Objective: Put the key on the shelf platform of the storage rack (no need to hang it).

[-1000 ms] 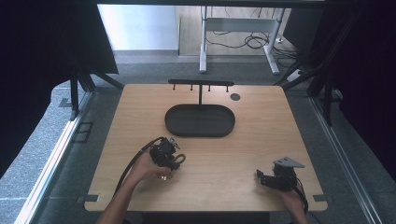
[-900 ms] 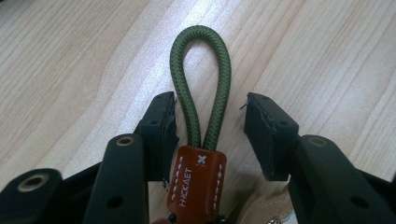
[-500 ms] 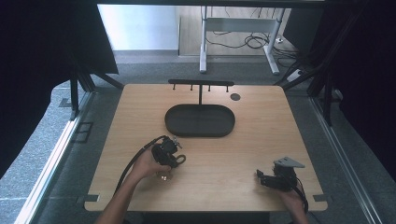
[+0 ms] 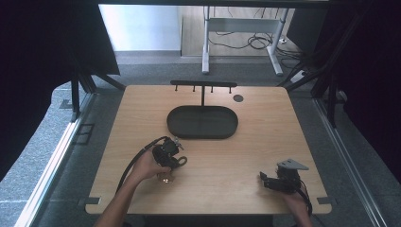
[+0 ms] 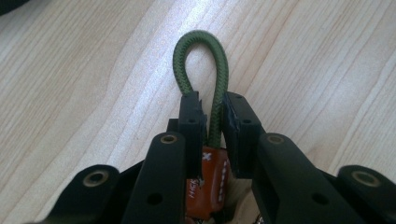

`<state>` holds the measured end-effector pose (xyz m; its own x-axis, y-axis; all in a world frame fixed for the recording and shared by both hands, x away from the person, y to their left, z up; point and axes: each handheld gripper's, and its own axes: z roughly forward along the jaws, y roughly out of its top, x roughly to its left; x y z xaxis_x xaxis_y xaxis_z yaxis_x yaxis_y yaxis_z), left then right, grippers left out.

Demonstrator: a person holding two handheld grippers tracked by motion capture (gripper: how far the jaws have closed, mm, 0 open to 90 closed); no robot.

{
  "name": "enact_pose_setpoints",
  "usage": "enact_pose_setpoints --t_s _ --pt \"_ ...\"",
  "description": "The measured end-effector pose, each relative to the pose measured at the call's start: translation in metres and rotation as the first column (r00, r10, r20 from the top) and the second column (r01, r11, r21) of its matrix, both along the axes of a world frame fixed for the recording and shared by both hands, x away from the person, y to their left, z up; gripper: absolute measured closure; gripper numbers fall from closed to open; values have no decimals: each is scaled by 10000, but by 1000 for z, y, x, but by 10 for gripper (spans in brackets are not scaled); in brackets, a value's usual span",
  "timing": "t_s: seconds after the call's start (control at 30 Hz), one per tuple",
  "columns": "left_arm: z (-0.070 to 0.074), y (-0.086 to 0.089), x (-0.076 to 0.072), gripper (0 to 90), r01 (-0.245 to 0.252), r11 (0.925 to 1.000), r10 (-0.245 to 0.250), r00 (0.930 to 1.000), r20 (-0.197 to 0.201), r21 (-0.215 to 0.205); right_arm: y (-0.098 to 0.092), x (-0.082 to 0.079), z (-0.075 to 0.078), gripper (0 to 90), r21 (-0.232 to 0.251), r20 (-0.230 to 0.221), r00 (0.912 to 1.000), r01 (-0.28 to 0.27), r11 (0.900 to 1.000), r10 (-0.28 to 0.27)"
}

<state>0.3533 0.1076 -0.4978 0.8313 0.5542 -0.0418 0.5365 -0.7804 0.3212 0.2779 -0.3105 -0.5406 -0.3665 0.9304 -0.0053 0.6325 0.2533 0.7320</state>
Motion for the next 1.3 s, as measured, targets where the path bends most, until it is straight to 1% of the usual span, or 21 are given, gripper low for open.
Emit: enact_pose_setpoints --t_s 0.03,0.07,0.1,0.13,0.17,0.2,0.27,0.33,0.37,0.43,0.47,0.5,0.53,0.6,0.73,0.9,0.93,0.97,1.0,1.1,1.3 --pt "0 0 0 691 -16 9999 16 10000 42 124 0 0 0 172 -1 1 10000 0 10000 0" --pt "-1 0 0 646 -183 9997 180 9997 143 187 0 0 0 172 2 -1 10000 0 10000 0" --pt "-1 0 0 558 -219 9995 217 9997 104 225 0 0 0 172 2 -1 10000 -1 10000 1" --pt "0 1 0 558 -194 9995 192 9998 56 259 0 0 0 172 2 -1 10000 -1 10000 1" --pt "1 4 -2 533 -209 9995 208 9998 37 234 0 0 0 172 5 -1 10000 -2 10000 2" --pt "1 4 -2 531 -209 9995 208 9998 37 234 0 0 0 172 5 -1 10000 -2 10000 2" --pt "0 5 -4 531 -139 9994 143 9998 -119 307 0 0 0 172 5 1 10000 2 10000 -2" --pt "-1 5 -6 536 -142 9992 149 9997 -183 365 0 0 0 172 0 1 10000 0 10000 0" --pt "-2 6 -6 572 -155 9991 162 9997 -187 388 0 0 0 172 -7 6 10000 4 10000 -4" --pt "-4 7 -6 586 -205 9989 213 9996 -173 419 0 0 0 172 -10 5 10000 -2 10000 2" --pt "-5 7 -6 628 -227 9989 235 9995 -201 419 0 0 0 172 -10 7 10000 4 10000 -4" --pt "-6 7 -5 650 -207 9989 219 9994 -268 432 0 0 0 172 -10 7 10000 -1 10000 1" --pt "-6 7 -6 650 -211 9992 220 9994 -268 350 0 0 0 172 -10 7 10000 -1 10000 1" --pt "-5 7 -6 674 -181 9988 194 9994 -278 447 0 0 0 173 -7 6 10000 6 10000 -6" --pt "-3 7 -6 681 -189 9988 198 9996 -190 461 0 0 0 173 -5 7 10000 4 10000 -4" --pt "13 9 -7 685 -97 9999 97 9999 28 48 0 0 0 173 4 3 10000 5 10000 -5" --pt "17 9 -6 686 -65 10000 66 9999 97 -14 0 0 0 173 3 0 10000 8 10000 -8" --pt "25 8 -6 687 6 9998 -2 9997 240 -182 0 0 0 173 0 4 10000 9 10000 -9" --pt "25 8 -6 687 6 9998 -2 9997 240 -182 0 0 0 173 0 4 10000 9 10000 -9" --pt "35 6 -4 687 104 9990 -88 9993 376 -424 0 0 0 173 13 4 10000 21 10000 -21" --pt "51 1 5 688 111 9990 -84 9981 614 -440 0 0 0 175 3 31 10000 1 10000 -1"
